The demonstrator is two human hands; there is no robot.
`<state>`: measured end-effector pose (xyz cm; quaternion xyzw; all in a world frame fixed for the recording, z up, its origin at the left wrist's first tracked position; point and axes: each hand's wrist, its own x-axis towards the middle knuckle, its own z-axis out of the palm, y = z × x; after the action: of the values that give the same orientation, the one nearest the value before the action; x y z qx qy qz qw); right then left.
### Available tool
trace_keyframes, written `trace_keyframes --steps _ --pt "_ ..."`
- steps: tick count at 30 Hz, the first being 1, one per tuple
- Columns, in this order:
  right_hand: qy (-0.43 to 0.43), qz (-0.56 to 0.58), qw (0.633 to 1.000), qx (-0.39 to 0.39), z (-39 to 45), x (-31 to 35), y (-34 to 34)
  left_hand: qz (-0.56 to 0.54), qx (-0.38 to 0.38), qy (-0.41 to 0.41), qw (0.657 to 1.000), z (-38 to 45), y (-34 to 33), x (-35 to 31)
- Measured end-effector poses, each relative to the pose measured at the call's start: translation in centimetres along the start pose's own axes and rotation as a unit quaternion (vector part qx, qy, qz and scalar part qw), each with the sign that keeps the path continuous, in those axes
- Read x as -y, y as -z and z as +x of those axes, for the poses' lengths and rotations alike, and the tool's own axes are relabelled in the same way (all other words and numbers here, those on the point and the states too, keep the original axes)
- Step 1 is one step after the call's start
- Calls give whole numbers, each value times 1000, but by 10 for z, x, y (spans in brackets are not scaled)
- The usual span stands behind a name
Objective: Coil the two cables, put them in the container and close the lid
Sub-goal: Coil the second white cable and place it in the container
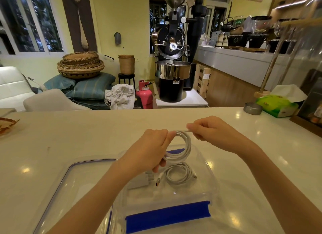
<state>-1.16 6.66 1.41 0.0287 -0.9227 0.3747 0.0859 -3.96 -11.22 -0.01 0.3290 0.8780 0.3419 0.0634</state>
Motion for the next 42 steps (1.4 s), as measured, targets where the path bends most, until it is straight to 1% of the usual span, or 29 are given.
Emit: trace_keyframes --steps 2,4,6,8,9,10,11,13,14,15,16,18,21,24,26,28,30,31,32,34,35,36,39,42 --pt "-68 58 995 42 2 -2 6 123 25 -25 992 -1 1 1" --pt "-126 165 975 79 3 -2 9 212 35 -40 976 -1 0 2" --pt "-145 275 944 107 4 -4 10 255 41 -45 965 -1 -6 1" --pt "-150 376 904 135 4 -3 9 276 43 -51 959 -1 -11 -2" --pt "-147 408 890 144 3 0 8 263 43 -43 963 0 -11 -2" --pt "-137 421 884 148 2 2 7 226 40 -25 973 1 -11 -1" --pt "-118 409 893 148 -1 5 5 174 36 -6 984 3 -10 1" --pt "-55 320 936 135 -4 10 1 57 11 17 998 5 -8 6" --pt "-23 280 952 126 -6 13 -2 9 -7 21 1000 5 -7 6" --pt "0 263 958 113 -7 14 -5 -27 -18 21 999 6 -7 7" --pt "8 270 958 92 -8 16 -8 -55 -19 20 998 6 -6 7" --pt "15 301 952 47 -7 16 -16 -102 -1 20 995 5 -6 5" --pt "53 306 950 -15 -5 11 -27 -183 34 37 982 5 -4 4" --pt "92 244 963 -61 -4 8 -28 -232 41 52 970 6 3 6" --pt "109 191 970 -107 -4 7 -28 -258 36 58 964 6 7 7" --pt "124 166 964 -164 -4 5 -29 -279 25 60 958 5 7 5" --pt "122 187 954 -200 -5 5 -30 -301 10 57 952 5 5 3" --pt "105 217 951 -194 -4 7 -29 -312 3 51 949 4 4 2" --pt "76 248 951 -167 -4 9 -27 -321 -5 42 946 4 3 1" --pt "12 285 956 -72 -4 12 -23 -328 -23 23 944 3 3 1" --pt "4 286 958 -28 -5 13 -21 -325 -31 15 945 3 3 0" --pt "8 282 959 1 -5 13 -20 -322 -37 11 946 3 3 0" --pt "14 318 948 31 -5 13 -19 -331 -42 7 943 2 2 -1" --pt "-46 399 913 77 -4 13 -20 -351 -44 -1 935 1 2 -3"
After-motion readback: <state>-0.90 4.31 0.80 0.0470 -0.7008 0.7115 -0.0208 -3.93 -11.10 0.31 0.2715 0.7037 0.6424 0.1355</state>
